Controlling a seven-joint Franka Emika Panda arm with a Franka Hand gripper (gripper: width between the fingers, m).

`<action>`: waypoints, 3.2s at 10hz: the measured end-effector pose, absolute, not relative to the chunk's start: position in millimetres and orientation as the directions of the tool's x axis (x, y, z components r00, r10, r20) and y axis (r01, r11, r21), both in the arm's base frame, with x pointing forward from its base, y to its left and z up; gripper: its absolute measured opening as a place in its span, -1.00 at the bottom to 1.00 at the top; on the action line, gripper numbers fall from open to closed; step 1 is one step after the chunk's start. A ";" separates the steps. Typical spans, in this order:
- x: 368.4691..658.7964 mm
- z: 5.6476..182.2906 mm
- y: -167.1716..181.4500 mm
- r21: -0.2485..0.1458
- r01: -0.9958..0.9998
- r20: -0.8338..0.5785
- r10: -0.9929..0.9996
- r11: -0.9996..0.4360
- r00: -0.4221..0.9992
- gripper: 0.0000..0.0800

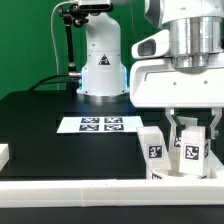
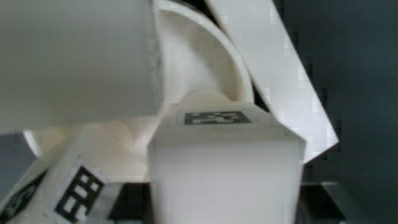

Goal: Assemble stool

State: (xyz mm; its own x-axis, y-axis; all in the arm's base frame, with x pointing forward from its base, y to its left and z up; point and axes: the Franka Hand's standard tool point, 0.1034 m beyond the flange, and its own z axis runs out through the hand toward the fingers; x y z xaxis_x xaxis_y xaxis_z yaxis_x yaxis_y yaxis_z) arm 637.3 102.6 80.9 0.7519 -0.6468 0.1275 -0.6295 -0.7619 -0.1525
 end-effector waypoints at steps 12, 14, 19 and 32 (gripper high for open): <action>638.6 82.0 101.8 -0.203 -0.971 -0.143 -0.985 0.130 -0.102 -0.15; 638.0 81.3 102.2 -0.180 -0.946 -0.185 -0.954 0.269 -0.236 -0.15; 636.1 79.2 105.8 -0.101 -0.806 -0.266 -0.797 0.583 -0.543 -0.15; 630.0 78.1 113.9 -0.085 -0.667 -0.345 -0.650 0.740 -0.677 0.45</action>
Offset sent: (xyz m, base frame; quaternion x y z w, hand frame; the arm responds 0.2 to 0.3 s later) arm -0.0082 0.0037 -0.0010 0.0302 -0.0421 0.2981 0.9531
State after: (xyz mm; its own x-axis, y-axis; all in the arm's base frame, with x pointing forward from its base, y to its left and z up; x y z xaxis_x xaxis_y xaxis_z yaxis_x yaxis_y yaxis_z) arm 630.0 113.9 78.1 -0.6771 -0.6499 -0.3451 -0.6671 0.7401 -0.0849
